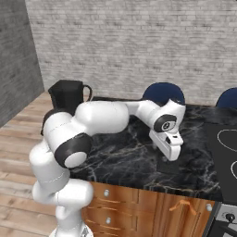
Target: Close the lid blender by securely placing the lid on top.
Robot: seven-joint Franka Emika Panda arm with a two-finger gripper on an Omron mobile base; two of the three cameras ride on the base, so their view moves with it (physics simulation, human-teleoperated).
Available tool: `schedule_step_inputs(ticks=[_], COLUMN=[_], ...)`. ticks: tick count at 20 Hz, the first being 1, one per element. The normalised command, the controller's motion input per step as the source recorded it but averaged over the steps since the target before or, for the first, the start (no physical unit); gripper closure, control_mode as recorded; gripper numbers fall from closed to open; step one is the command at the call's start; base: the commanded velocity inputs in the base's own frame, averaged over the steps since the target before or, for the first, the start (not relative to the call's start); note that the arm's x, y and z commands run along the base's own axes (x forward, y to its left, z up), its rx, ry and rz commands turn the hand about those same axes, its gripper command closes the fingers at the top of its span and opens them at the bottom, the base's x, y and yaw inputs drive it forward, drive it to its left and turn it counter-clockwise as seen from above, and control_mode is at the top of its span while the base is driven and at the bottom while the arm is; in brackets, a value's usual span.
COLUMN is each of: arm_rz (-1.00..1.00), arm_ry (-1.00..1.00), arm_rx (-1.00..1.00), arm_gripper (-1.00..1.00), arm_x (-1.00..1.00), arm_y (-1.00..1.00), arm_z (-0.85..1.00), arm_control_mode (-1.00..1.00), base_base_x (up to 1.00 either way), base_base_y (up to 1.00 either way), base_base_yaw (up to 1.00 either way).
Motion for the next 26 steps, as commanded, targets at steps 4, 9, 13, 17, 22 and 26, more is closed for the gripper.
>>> schedule_step_inputs(ticks=[4, 9, 13, 17, 22, 26], arm_rz=[0.00, 0.00, 0.00, 0.00, 0.00, 0.00], arm_ry=[-0.03, -0.02, 0.00, 0.00, 0.00, 0.00], arm_rx=[0.00, 0.01, 0.02, 0.05, 0.01, 0.00], arm_gripper=[-1.00, -1.00, -1.00, -1.00, -1.00, -1.00], arm_x=[0.00, 0.00, 0.07, 0.11, 0.20, 0.20], arm_y=[-0.07, -0.10, -0.11, -0.28, -0.01, 0.00], arm_z=[-0.34, -0.30, -0.19, -0.09, -0.21, -0.27], arm_control_mode=[-1.00, -1.00, -1.00, -1.00, -1.00, -1.00], base_base_x=[0.00, 0.00, 0.00, 0.00, 0.00, 0.00], base_base_y=[0.00, 0.00, 0.00, 0.00, 0.00, 0.00], base_base_yaw=[0.00, 0.00, 0.00, 0.00, 0.00, 0.00])
